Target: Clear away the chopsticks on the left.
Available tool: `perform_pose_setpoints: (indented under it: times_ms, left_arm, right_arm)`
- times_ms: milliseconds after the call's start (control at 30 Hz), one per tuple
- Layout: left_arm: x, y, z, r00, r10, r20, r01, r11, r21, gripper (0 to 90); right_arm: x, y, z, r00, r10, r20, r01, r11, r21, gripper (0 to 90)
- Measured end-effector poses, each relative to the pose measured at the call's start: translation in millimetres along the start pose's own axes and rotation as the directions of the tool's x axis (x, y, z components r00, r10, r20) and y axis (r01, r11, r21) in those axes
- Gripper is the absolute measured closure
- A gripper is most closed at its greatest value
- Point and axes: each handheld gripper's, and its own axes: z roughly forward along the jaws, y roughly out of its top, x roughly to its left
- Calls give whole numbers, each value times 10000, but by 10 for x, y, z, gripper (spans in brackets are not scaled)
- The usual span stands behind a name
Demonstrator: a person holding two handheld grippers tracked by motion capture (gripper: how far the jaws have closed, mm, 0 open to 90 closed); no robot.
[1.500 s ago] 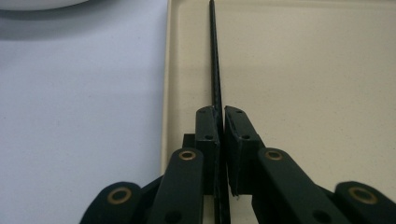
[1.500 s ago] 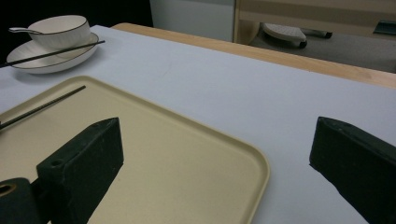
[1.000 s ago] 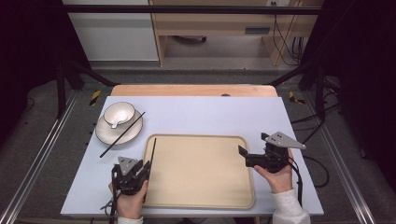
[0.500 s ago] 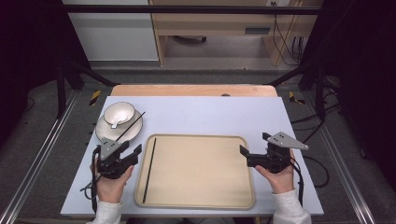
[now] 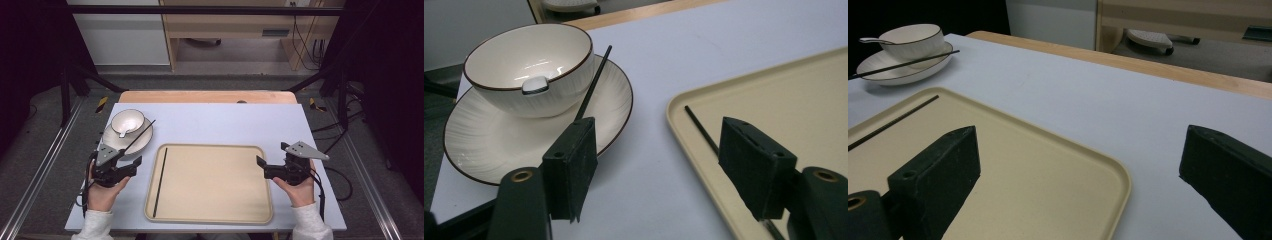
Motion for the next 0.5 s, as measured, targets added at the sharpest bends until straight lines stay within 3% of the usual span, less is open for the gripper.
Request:
perform_pose_setpoints:
  times_ms: [167, 300, 500]
  left_arm:
    - [159, -20, 73, 9997, -229, 28, 228, 9997, 61, 290]
    - [258, -30, 133, 9995, -75, -317, 83, 9997, 243, 293]
    - [411, -52, 230, 9989, -73, -460, 97, 9986, 528, 306]
  right_arm:
    - [-1, -2, 0, 10000, 20, 6, -20, 10000, 15, 31]
    - [12, -6, 18, 10000, -17, -18, 18, 10000, 71, 31]
    - [20, -12, 41, 10000, -85, -15, 85, 9998, 178, 34]
